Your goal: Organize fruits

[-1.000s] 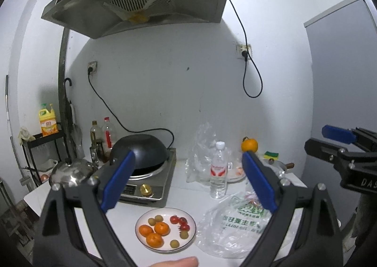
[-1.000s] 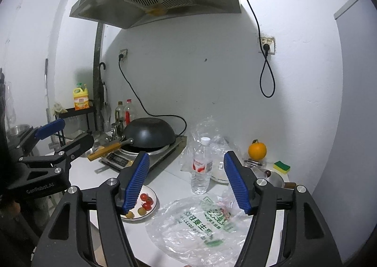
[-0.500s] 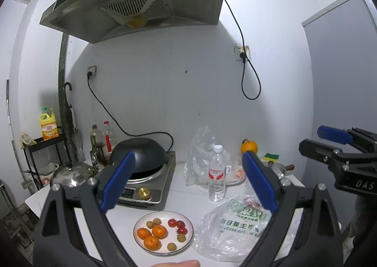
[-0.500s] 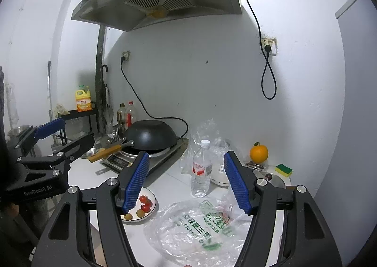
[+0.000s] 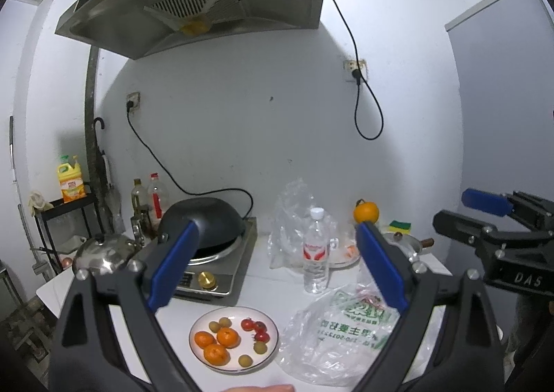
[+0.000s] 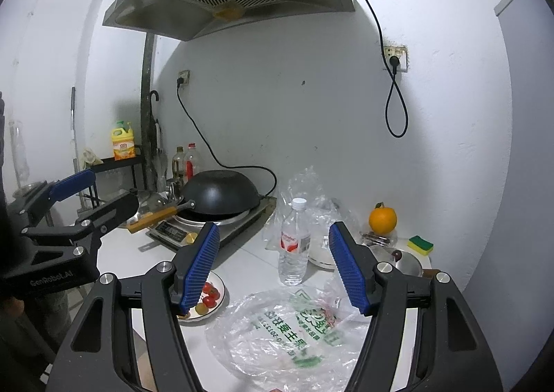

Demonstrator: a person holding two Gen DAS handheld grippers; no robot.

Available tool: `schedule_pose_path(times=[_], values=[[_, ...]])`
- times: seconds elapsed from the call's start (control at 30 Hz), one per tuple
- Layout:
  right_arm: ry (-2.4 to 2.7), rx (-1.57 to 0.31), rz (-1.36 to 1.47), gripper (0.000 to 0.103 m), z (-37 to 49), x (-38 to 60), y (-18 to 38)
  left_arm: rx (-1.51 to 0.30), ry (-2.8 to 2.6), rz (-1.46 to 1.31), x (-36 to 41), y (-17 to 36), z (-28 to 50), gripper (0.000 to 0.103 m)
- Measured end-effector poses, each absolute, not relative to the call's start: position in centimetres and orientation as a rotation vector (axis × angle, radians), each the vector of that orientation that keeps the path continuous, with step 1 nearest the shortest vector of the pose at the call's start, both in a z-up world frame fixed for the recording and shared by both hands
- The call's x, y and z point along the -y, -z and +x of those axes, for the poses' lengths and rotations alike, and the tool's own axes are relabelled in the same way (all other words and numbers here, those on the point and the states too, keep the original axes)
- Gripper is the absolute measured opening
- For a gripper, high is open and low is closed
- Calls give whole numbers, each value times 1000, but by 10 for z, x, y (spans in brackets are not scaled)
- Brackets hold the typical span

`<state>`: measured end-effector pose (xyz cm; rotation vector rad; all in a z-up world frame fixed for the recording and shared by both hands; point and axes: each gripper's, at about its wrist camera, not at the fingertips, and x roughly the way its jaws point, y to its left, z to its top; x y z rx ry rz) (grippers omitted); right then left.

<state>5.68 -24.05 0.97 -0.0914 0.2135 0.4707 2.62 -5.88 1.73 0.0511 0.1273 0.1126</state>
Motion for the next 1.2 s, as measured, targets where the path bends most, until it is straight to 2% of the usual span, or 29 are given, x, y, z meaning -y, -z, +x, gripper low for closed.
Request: schedule_pose_path(times=[1.2], values=[[-471,-226,-93,69,63,246,-11,-138,-121,77,70,-15,40,93]])
